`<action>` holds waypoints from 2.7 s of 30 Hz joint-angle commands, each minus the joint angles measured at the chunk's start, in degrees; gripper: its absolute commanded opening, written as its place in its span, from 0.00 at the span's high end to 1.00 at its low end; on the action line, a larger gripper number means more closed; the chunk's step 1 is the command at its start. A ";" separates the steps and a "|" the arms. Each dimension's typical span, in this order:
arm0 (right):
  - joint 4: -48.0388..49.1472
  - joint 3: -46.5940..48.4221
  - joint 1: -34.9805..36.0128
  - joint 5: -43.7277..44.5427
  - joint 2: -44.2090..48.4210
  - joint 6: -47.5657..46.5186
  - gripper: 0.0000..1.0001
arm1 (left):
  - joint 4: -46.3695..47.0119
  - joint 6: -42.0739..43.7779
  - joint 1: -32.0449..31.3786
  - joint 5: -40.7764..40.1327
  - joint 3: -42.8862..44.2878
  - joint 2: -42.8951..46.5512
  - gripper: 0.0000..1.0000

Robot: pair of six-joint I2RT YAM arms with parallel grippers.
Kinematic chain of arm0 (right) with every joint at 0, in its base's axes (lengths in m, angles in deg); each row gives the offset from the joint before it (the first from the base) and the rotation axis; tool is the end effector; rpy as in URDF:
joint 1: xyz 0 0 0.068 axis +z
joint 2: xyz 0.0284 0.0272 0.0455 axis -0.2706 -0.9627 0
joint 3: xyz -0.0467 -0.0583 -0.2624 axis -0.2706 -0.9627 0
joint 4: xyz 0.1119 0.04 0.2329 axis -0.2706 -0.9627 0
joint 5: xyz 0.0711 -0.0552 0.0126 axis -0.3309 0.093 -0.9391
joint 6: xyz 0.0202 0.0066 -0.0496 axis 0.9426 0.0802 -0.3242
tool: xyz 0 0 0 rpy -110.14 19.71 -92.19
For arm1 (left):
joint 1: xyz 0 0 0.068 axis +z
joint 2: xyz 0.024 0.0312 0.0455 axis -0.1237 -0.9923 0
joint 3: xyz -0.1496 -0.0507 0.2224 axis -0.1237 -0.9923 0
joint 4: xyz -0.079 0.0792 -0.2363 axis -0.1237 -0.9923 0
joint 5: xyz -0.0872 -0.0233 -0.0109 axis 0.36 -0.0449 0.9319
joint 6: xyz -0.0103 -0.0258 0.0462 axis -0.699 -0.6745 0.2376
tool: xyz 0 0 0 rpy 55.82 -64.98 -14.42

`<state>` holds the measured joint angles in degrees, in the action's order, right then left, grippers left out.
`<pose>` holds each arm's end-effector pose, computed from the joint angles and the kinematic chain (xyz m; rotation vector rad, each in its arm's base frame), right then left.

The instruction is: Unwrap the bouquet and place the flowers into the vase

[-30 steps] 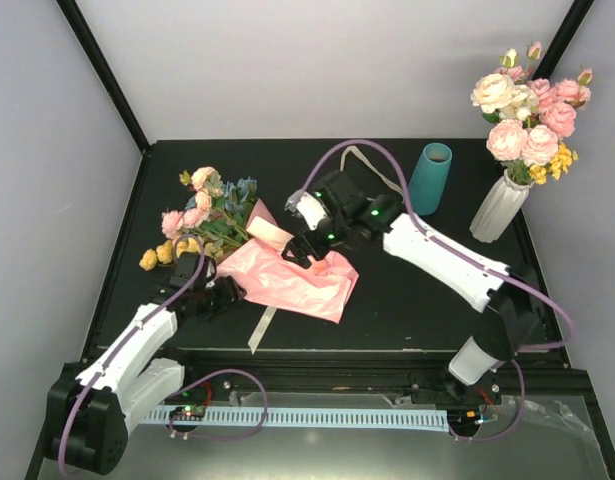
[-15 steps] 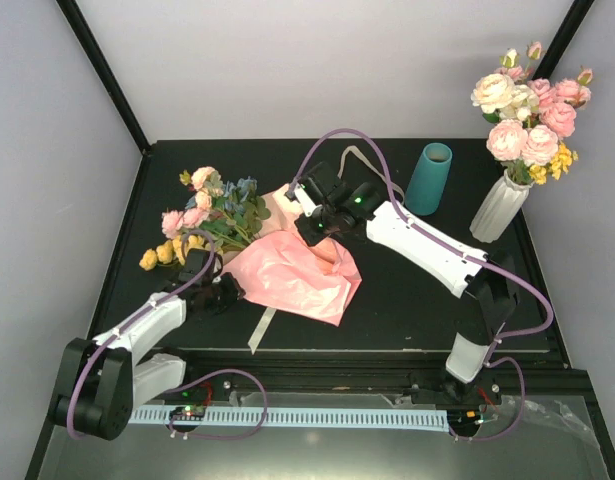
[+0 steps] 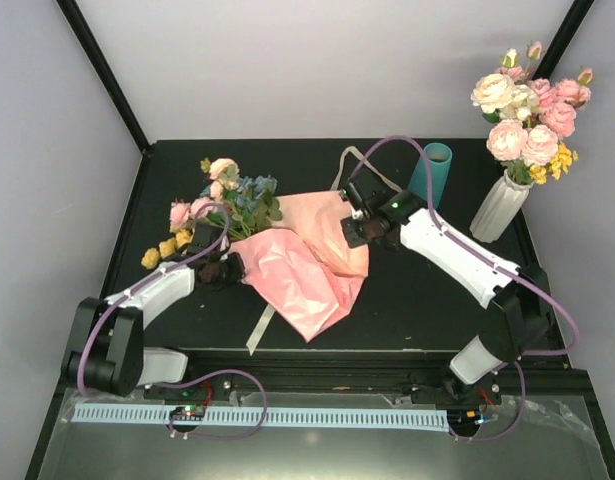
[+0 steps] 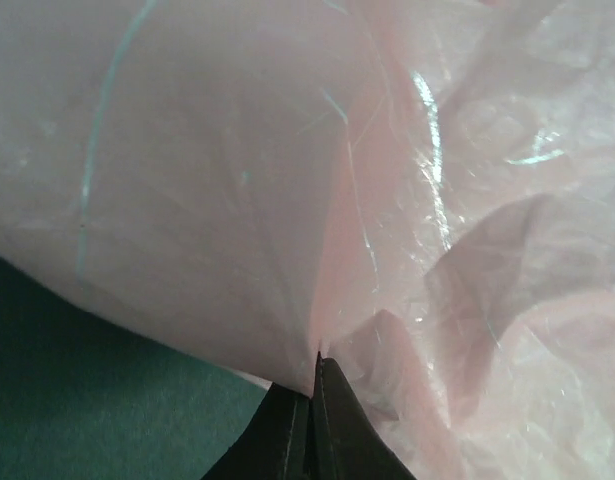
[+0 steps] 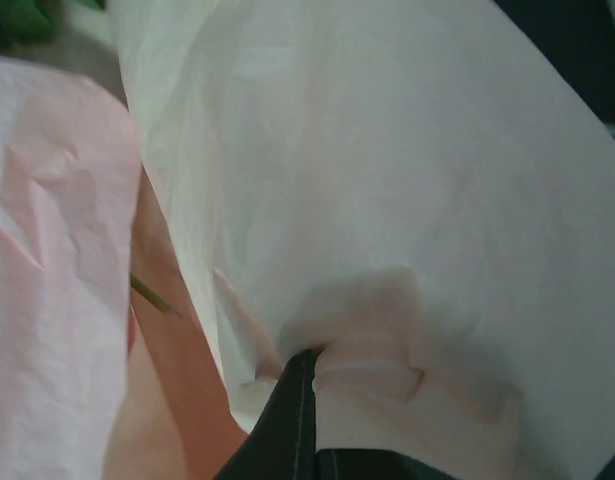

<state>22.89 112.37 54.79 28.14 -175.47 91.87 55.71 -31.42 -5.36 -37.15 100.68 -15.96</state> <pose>0.2626 0.2063 0.3015 -0.4745 2.5670 0.1420 0.2177 -0.0556 0.1618 -0.4837 2.6676 -0.5483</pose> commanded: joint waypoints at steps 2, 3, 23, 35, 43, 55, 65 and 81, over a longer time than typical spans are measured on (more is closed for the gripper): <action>-2.06 -8.26 0.12 -1.13 5.31 3.26 0.98 | -1.37 6.41 0.24 -1.35 5.94 -5.85 0.98; -2.53 -9.68 0.14 -1.17 6.11 4.02 0.98 | -1.51 7.50 0.25 -1.17 6.98 -7.07 0.98; -1.41 -27.26 0.03 -1.53 16.81 13.71 0.98 | -6.31 21.59 0.07 4.05 24.38 -20.63 0.95; -7.24 -20.45 0.02 0.16 17.88 12.47 0.32 | -14.55 26.67 0.21 -11.57 22.46 0.21 0.05; -16.39 -13.31 0.05 8.23 24.41 13.58 0.00 | -18.55 22.36 1.99 -21.15 22.07 14.51 0.01; -9.48 -14.13 0.02 -3.71 32.27 13.54 0.00 | -30.78 13.72 -25.78 -15.71 31.13 7.84 0.12; -12.06 -14.00 0.11 -2.99 32.86 16.22 0.00 | -38.35 7.05 -43.88 -21.63 43.30 -20.66 0.23; -16.88 -19.42 0.11 0.22 41.84 18.21 0.00 | -46.34 3.95 -47.56 -32.15 49.72 -36.22 0.39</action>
<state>7.46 93.37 54.73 27.00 -134.46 109.42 11.54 -26.07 -52.55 -66.30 149.11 -51.02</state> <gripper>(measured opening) 0.997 0.623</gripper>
